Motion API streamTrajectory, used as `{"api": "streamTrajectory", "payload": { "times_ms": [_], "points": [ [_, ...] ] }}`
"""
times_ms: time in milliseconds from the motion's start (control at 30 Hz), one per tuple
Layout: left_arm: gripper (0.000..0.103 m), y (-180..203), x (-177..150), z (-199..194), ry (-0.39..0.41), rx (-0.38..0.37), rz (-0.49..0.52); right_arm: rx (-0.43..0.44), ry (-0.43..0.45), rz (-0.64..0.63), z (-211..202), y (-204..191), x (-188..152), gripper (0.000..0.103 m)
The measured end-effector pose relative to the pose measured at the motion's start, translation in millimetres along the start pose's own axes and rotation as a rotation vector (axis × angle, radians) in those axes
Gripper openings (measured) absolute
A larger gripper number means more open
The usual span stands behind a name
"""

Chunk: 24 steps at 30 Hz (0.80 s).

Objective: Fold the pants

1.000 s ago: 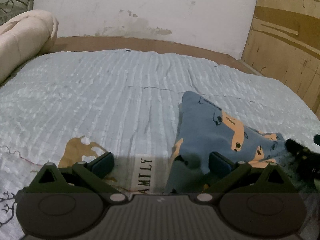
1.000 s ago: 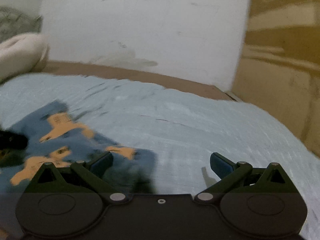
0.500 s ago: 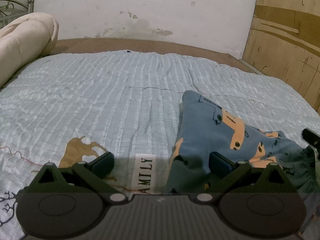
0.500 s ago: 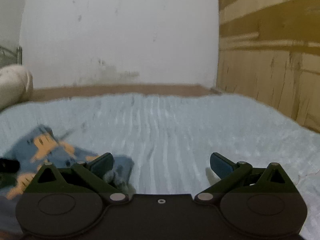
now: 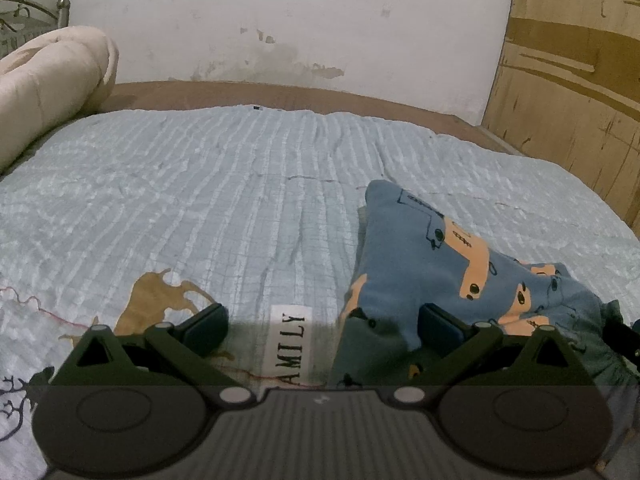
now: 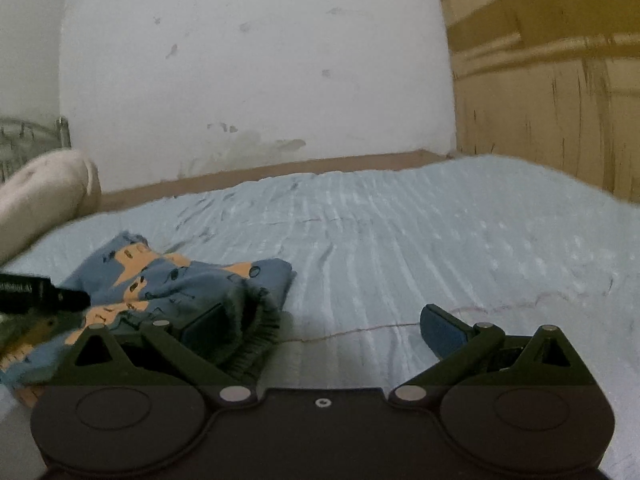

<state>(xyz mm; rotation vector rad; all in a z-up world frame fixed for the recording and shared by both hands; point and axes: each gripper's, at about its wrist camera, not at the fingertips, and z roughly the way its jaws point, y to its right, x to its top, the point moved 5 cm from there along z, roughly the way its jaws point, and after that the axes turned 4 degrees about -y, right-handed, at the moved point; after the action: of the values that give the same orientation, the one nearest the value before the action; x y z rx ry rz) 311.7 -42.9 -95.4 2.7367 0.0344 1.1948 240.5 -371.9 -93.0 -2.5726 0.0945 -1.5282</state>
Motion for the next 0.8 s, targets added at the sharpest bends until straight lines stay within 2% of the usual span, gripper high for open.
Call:
{"api": "streamTrajectory", "payload": {
  "times_ms": [100,200,267,333,533,567,600,667,700,767,800],
  "points": [
    [0.102,1.6,1.4,-7.7,0.005,-0.011,0.013,0.045,-0.002,0.031,-2.0,4.0,1.7,0.102],
    [0.102,1.8,4.3,-19.2,0.015,-0.052,0.024,0.188,-0.024,0.082,-4.7,10.6,8.7,0.102],
    [0.102,3.6,3.8,-21.2,0.001,-0.098,0.04,0.293,-0.078,0.11,1.8,12.7,15.5,0.102],
    [0.102,6.1,3.4,-16.9,-0.043,-0.131,0.064,0.374,-0.17,0.102,16.0,9.2,21.0,0.102],
    [0.102,7.2,8.4,-7.3,-0.128,-0.162,0.065,0.539,-0.296,0.132,45.2,2.3,37.1,0.102],
    [0.099,6.4,9.7,-6.7,-0.135,-0.173,0.057,0.559,-0.31,0.138,49.2,1.9,38.8,0.102],
    [0.097,5.3,11.0,-6.2,-0.141,-0.183,0.048,0.572,-0.318,0.145,52.4,-1.0,39.2,0.1],
    [0.085,3.0,13.9,-6.7,-0.144,-0.189,0.044,0.577,-0.333,0.155,57.1,-3.8,41.9,0.084],
    [0.081,1.9,14.9,-7.7,-0.145,-0.192,0.042,0.569,-0.333,0.151,56.9,-4.3,42.3,0.08],
    [0.072,-2.0,16.8,-10.0,-0.156,-0.206,0.018,0.547,-0.329,0.149,56.2,-3.2,41.8,0.064],
    [0.065,-3.0,18.1,-11.3,-0.159,-0.212,0.008,0.535,-0.325,0.149,57.2,-3.7,41.4,0.06]
  ]
}}
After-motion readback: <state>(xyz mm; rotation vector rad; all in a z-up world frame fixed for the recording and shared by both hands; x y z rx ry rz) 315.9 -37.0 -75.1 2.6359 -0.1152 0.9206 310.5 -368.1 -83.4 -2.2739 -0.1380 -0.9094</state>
